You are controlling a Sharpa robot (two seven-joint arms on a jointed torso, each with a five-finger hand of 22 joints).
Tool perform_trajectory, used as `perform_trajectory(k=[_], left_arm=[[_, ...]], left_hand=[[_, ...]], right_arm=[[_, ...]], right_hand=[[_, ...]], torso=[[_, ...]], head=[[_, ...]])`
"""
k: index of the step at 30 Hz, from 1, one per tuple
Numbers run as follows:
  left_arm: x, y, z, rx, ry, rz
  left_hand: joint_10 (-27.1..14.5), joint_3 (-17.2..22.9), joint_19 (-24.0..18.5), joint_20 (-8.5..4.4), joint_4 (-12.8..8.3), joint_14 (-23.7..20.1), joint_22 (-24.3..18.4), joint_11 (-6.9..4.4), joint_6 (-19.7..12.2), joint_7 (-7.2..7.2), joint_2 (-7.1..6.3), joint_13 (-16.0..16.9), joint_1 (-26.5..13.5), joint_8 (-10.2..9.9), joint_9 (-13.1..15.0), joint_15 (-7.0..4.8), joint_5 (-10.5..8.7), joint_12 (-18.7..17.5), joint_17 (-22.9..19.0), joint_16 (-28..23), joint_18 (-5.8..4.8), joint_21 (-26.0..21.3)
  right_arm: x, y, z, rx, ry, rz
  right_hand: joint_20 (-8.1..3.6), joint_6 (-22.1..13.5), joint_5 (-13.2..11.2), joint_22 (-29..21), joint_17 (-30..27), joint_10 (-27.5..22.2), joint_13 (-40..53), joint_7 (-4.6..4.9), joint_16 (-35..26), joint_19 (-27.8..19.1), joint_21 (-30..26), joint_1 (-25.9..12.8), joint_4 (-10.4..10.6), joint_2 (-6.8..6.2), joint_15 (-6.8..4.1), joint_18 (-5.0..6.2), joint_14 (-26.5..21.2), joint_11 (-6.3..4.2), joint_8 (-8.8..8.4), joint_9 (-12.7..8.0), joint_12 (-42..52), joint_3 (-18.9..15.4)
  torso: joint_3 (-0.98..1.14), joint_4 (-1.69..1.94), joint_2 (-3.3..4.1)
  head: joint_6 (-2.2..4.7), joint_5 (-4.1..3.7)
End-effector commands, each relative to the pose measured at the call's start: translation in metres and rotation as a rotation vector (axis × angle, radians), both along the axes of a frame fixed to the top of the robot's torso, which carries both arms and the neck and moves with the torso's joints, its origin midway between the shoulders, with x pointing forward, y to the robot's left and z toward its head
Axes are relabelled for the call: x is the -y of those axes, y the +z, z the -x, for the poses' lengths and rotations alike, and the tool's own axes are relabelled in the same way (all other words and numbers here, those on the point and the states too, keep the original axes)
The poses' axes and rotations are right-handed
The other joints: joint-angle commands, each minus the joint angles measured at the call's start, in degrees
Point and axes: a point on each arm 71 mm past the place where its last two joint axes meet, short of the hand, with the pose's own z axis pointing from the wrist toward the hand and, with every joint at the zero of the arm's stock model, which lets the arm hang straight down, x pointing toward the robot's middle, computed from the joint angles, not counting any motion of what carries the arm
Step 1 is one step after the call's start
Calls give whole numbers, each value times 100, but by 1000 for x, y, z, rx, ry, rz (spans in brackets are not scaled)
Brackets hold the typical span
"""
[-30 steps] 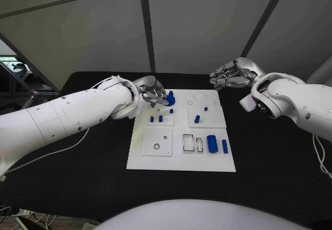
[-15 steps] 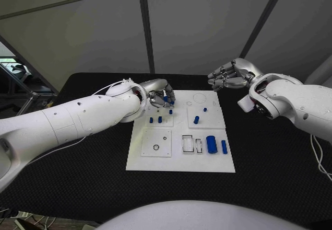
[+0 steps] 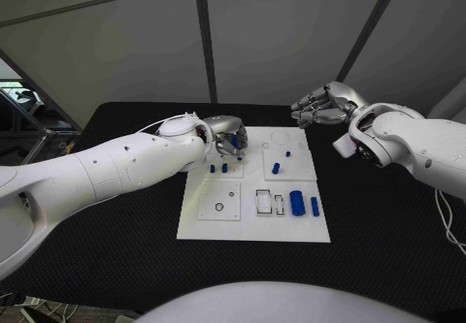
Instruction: Assemble the parts on the task board
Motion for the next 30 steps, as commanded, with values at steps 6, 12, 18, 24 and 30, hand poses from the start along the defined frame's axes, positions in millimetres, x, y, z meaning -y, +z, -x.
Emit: perform_trajectory(k=[6, 12, 18, 24, 30], left_arm=[[2, -6, 0, -37, -27, -75], [3, -9, -1, -48, -24, -85], [4, -12, -2, -57, -21, -91], [4, -14, -5, -59, -10, -95], [4, -16, -6, -67, -5, -101]], left_hand=[[93, 17, 81, -10, 12, 57, 166, -15, 68, -10, -44, -32, -96, -52, -31, 2, -11, -40, 47, 122, -266, 167], [191, 77, 148, -19, -9, 121, 334, -39, 116, 1, -6, -55, -55, -73, -52, -17, -4, -42, 141, 259, -290, 339], [273, 188, 156, -34, -52, 124, 425, -59, 165, 8, 22, -95, 9, -104, -78, -34, 3, -80, 137, 326, -297, 417], [362, 370, 195, -51, -116, 160, 583, -69, 165, 56, 38, -148, 78, -187, -127, -50, 0, -142, 183, 436, -319, 565], [405, 597, 186, -52, -192, 153, 681, -52, 181, 95, 30, -203, 122, -260, -171, -40, -14, -221, 151, 485, -328, 639]], right_arm=[[-3, 2, 0, 8, 11, 0], [-4, 2, 0, 9, 12, 0], [-4, 2, -1, 13, 10, -2], [-5, 2, -1, 13, 11, -2], [-5, 2, -1, 14, 11, -3]], right_hand=[[33, -32, 17, -8, -5, -48, -7, -15, -22, -7, -33, -13, 4, 34, -16, 53, -42, 9, 16, -2, -10, -25], [33, -32, 17, -8, -5, -48, -7, -15, -22, -7, -33, -13, 4, 34, -16, 53, -42, 9, 16, -2, -10, -25], [34, -34, 18, -9, -6, -51, -7, -13, -21, -8, -36, -12, 3, 37, -16, 53, -44, 10, 16, -2, -10, -24], [34, -34, 18, -9, -6, -51, -7, -13, -21, -8, -36, -12, 3, 37, -16, 53, -44, 10, 16, -2, -10, -24], [35, -35, 19, -11, -7, -51, -6, -13, -19, -7, -38, -8, 1, 41, -16, 54, -44, 10, 16, -1, -8, -22]], torso=[[4, 5, -5], [0, -4, -8], [5, 3, -5], [4, -1, -1], [5, 1, 1]], head=[[-10, -14], [-13, -16], [-19, -13], [-13, -11], [-18, -19]])
